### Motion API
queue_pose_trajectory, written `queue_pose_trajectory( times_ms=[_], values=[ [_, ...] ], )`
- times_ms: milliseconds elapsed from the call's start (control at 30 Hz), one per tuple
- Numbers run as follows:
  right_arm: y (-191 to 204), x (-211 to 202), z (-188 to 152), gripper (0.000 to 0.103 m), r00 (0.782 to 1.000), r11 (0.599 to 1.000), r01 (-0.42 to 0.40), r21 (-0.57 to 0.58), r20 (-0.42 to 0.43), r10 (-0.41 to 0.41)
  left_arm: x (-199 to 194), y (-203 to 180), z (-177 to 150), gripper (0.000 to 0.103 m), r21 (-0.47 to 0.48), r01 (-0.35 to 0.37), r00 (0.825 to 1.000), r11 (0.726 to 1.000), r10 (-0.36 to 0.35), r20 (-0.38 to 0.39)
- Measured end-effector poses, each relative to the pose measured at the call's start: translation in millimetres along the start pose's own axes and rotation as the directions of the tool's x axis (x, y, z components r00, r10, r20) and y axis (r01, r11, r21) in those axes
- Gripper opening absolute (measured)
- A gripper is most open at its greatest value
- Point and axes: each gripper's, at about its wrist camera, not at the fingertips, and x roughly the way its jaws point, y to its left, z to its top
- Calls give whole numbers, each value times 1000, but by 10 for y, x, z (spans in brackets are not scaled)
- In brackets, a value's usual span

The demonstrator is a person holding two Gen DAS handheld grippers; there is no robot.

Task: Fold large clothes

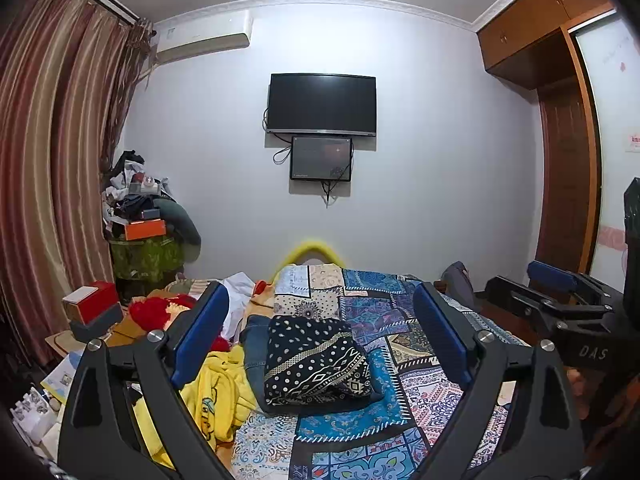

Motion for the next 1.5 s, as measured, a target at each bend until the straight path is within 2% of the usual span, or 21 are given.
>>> queue_pose_trajectory(
  times_ms=[200,1100,1500],
  values=[
    [10,33,-48,103,999,999,39,-27,3,-39,44,34,-35,94,-9,-1,1000,1000,1,-9],
    [5,136,-115,103,999,999,45,-31,-28,-45,166,95,-100,96,-34,5,999,999,-7,-45],
    [-47,146,-158,103,998,998,54,-14,-39,-55,215,184,-133,97,-49,33,997,998,-36,-71]
  ],
)
